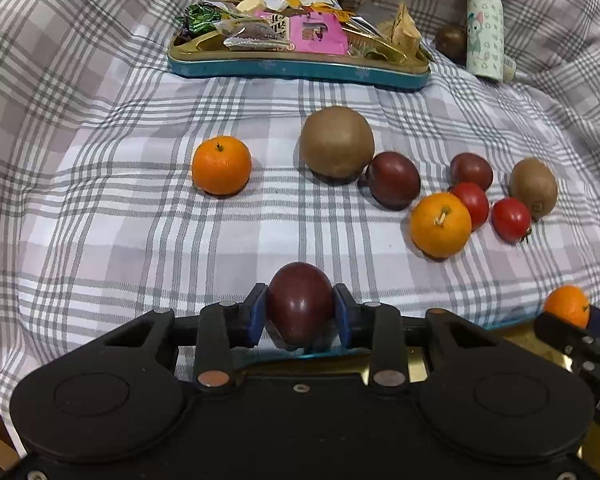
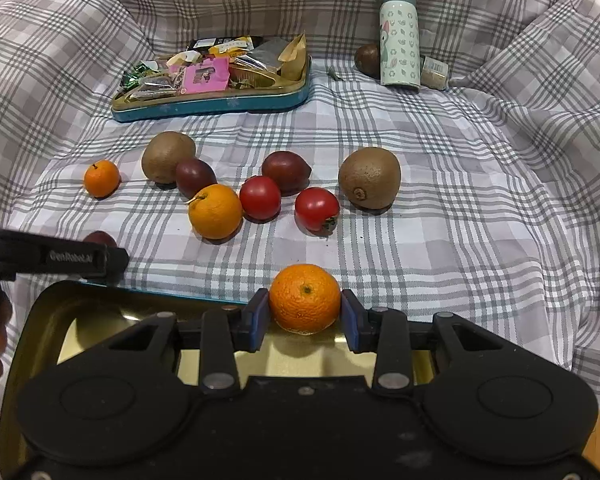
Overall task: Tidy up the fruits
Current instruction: 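Carry the orange with the right gripper while the left gripper carries the passion fruit over the tray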
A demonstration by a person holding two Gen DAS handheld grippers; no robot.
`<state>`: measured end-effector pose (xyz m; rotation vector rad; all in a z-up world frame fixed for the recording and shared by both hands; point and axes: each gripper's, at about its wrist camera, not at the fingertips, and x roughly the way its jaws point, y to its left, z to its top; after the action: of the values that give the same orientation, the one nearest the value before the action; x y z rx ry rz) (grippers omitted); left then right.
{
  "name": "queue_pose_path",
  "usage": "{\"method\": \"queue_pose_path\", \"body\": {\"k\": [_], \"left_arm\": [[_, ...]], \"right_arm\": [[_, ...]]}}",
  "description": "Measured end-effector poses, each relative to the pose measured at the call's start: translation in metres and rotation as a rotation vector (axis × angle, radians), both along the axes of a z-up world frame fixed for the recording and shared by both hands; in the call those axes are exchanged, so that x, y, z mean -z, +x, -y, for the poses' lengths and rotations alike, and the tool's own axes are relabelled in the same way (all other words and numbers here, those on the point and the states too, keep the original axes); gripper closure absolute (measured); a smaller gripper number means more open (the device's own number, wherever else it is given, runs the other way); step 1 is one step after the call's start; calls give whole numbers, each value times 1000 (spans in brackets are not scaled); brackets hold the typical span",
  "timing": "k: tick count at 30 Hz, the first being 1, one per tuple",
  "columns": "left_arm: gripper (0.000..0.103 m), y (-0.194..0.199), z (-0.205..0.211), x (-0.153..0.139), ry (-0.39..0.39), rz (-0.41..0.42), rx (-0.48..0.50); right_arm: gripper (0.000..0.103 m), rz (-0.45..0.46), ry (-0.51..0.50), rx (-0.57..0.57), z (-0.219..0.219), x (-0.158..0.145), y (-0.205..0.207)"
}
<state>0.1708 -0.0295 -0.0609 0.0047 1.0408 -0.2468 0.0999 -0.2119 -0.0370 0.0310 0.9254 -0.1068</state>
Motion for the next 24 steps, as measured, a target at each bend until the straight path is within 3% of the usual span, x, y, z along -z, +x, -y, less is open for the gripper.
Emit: {"method": "queue_pose_path", "body": {"k": [12,24], "left_arm": [[60,-34,-3,-32,-15,41,43],[60,-96,-5,-22,18,-7,50]], "right_arm": [[65,18,2,1,-2,-10,-15],[65,-2,40,11,-4,-9,-67]]}}
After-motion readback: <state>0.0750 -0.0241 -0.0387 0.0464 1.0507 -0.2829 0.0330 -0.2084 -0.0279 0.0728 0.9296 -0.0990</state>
